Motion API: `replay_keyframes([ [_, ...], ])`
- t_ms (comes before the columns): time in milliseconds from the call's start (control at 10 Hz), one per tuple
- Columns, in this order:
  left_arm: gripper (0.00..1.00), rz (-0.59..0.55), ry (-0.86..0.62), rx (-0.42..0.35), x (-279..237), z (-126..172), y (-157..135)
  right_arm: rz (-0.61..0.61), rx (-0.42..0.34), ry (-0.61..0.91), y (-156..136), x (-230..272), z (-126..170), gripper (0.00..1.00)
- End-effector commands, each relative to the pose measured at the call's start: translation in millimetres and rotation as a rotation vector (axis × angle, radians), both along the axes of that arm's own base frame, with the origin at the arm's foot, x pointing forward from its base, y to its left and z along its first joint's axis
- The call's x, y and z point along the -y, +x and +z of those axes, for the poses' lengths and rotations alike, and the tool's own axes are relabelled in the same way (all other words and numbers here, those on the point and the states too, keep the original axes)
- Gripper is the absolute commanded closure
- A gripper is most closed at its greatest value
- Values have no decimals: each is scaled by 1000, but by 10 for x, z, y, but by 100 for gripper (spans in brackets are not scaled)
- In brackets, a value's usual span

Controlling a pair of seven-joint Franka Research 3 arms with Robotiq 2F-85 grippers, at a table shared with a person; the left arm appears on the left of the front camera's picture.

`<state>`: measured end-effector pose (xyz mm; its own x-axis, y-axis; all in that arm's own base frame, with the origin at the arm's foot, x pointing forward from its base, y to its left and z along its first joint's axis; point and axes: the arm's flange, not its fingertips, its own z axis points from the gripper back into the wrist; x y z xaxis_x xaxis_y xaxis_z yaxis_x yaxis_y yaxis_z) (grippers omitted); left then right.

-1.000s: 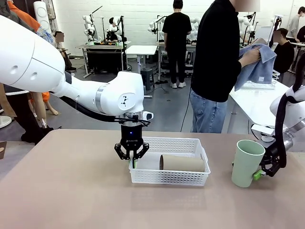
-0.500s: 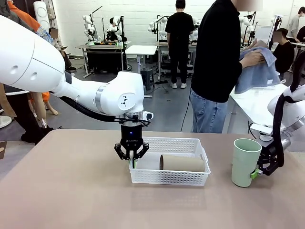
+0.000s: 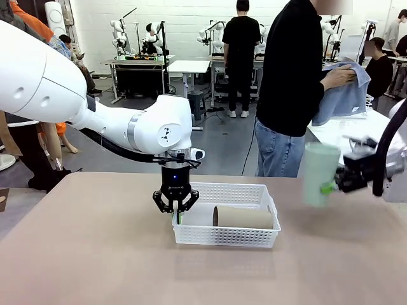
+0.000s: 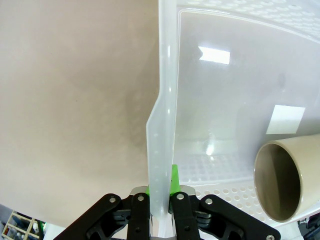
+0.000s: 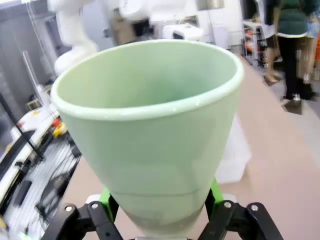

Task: Clean and organize the cups into the basket.
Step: Pick up the Reusable plastic cup from the right side of the table and stack it inside the Organizing basket in the center of the table.

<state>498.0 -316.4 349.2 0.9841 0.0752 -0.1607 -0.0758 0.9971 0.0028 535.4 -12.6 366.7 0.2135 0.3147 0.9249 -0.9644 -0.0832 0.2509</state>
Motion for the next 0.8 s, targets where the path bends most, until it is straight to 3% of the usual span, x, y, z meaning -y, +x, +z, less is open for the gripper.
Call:
replay_keyframes([
  [0, 100, -14, 2, -5, -34, 3, -2, -141, -1, -82, -335, -470, 778, 100],
  [300, 100, -14, 2, -5, -34, 3, -2, -163, -65, -221, -441, -883, 1285, 100],
  [700, 100, -14, 2, -5, -34, 3, -2, -179, -188, -728, -229, -1585, 1388, 100],
])
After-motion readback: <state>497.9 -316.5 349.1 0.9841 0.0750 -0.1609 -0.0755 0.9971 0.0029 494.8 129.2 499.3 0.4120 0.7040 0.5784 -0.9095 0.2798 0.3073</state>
